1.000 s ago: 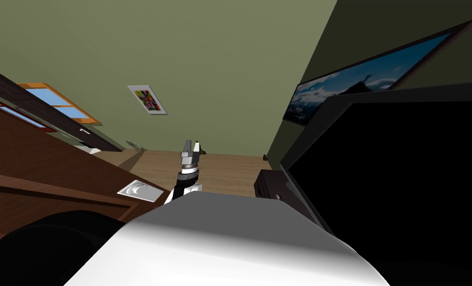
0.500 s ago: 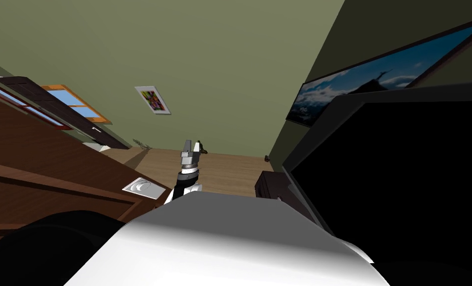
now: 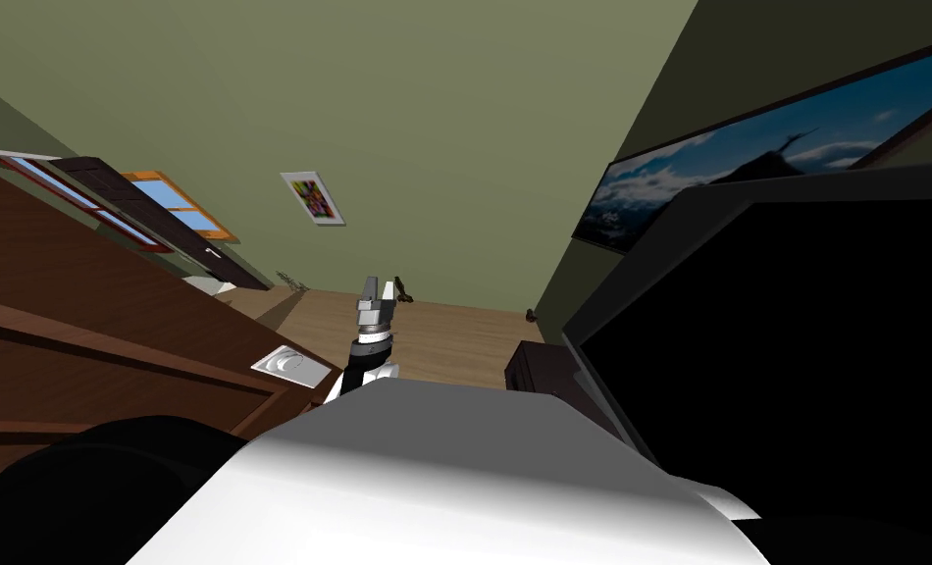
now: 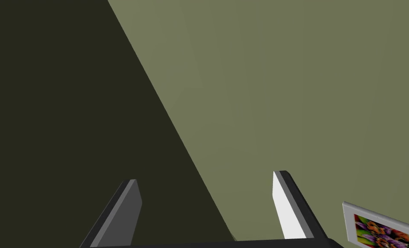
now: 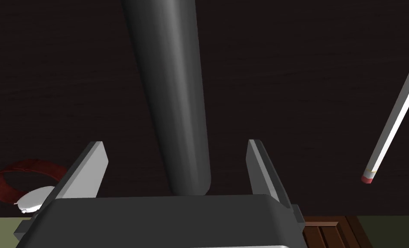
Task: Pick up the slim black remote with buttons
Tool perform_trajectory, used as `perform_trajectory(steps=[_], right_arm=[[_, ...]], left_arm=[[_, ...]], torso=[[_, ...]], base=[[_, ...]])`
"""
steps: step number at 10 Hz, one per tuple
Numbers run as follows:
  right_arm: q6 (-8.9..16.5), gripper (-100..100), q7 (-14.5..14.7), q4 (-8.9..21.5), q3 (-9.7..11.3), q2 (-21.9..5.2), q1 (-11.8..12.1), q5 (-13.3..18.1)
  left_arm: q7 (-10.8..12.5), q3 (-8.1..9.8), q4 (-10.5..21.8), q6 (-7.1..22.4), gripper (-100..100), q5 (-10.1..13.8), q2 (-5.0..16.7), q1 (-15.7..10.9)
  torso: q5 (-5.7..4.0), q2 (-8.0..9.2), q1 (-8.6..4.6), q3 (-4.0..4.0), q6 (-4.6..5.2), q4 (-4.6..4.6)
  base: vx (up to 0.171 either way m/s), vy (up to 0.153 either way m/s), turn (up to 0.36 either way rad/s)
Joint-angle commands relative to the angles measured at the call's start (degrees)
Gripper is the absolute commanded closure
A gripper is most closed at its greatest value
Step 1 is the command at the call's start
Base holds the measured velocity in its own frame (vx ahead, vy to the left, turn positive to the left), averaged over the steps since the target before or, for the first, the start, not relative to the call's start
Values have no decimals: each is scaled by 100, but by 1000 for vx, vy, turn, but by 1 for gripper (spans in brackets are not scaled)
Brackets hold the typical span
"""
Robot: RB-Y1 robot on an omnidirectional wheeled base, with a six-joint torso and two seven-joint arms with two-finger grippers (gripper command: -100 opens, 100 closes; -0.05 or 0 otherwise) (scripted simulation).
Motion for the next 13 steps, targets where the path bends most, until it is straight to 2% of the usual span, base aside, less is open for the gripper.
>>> perform_trajectory(steps=[1,2,3,7,8,9,13], right_arm=[[0,-100,0,0,0,0,0,0],[0,0,0,3,1,-10,1,10],[82,-100,68,186,50,121,-47,15],[276,-100,227,613,164,425,-161,31],[239,-100,199,535,142,367,-138,23],[252,100,208,547,144,374,-141,24],[248,100,213,544,147,371,-137,26]], left_arm=[[0,0,0,0,0,0,0,0],[0,0,0,0,0,0,0,0],[0,0,0,0,0,0,0,0],[0,0,0,0,0,0,0,0],[0,0,0,0,0,0,0,0],[0,0,0,0,0,0,0,0],[0,0,0,0,0,0,0,0]], torso=[[0,0,0,0,0,0],[-1,2,1,1,1,1],[-1,4,1,2,1,1],[-3,3,-3,2,0,1],[-7,5,-1,3,2,1],[-14,5,-10,3,2,1],[-20,-1,-23,0,0,1]], base=[[5,-5,11],[0,0,0],[4,-6,67],[4,-9,49],[0,0,0],[0,0,0],[0,0,0]])
